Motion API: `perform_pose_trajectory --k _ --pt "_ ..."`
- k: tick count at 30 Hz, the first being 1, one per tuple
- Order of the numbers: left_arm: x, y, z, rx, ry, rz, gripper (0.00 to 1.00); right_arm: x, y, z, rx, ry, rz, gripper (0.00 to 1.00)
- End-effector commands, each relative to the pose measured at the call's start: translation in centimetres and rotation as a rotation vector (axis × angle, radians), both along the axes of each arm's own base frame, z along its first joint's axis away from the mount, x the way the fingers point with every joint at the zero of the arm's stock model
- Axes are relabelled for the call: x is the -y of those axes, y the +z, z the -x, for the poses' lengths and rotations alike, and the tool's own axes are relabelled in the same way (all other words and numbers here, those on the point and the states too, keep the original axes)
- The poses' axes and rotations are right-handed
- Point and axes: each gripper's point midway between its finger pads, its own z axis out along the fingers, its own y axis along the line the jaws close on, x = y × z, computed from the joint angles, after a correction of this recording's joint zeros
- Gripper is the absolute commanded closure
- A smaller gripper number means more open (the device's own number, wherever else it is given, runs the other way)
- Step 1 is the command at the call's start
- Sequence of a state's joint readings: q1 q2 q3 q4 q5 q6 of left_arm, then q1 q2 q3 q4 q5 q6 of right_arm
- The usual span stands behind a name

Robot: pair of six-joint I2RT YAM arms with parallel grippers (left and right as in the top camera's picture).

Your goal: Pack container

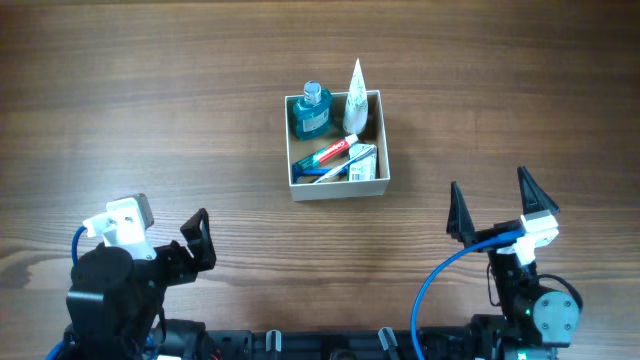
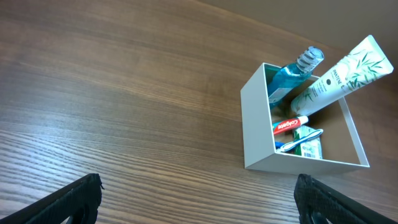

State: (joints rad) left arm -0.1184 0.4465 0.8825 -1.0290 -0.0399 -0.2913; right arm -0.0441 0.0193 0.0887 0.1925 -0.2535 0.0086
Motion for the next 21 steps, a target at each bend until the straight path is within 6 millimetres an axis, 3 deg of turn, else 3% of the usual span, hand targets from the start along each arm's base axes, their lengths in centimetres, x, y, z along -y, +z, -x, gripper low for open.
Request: perform_pose_trajectory --k 1,8,14,21 --pt "-0.3 -0.1 0.0 0.002 0.019 0.000 0.00 0.4 -1.0 -0.3 0.019 -0.032 -0.003 0.00" --pt "-0.3 -0.1 0.0 0.002 0.019 0.000 0.00 0.6 -3.9 -1.0 -0.072 -0.056 0.014 0.00" --pt "-0.3 -0.1 0.0 0.002 0.019 0.000 0.00 0.6 -7.9 -1.4 -0.239 -0.054 0.013 0.00" --pt "-0.3 -0.1 0.0 0.002 0.019 0.000 0.00 0.6 -8.0 -1.4 -0.243 -0.054 0.009 0.00"
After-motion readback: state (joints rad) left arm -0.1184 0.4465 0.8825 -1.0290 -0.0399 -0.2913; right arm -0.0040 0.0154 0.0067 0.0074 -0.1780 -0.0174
